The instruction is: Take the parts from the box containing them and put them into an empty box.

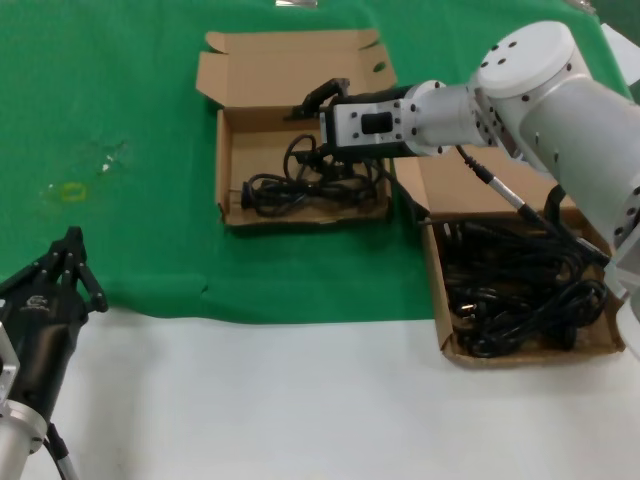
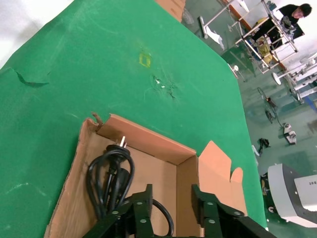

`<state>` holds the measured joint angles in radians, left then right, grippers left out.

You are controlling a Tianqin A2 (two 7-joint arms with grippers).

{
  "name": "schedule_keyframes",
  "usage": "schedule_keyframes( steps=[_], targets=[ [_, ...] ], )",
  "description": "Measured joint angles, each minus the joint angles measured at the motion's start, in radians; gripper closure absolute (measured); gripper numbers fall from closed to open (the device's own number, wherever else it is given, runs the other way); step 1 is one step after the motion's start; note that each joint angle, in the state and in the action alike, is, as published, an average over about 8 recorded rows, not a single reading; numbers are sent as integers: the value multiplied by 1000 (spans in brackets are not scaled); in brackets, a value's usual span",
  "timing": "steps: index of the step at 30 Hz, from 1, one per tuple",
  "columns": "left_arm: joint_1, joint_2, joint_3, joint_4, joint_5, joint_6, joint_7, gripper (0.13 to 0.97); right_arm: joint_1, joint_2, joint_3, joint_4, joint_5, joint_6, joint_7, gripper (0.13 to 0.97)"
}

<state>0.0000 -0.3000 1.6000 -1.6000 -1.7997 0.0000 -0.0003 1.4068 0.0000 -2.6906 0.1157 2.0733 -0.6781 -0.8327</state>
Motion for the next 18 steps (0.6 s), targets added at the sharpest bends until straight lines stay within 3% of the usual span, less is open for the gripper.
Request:
schedule_keyframes(
  steps=[8,18],
  targets=[
    [0,0,0,0,0,0,0,953,0,0,-7,0,11,2,-5,748],
    [0,0,0,0,0,0,0,919,0,0,-7,0,11,2,-5,536]
  ],
)
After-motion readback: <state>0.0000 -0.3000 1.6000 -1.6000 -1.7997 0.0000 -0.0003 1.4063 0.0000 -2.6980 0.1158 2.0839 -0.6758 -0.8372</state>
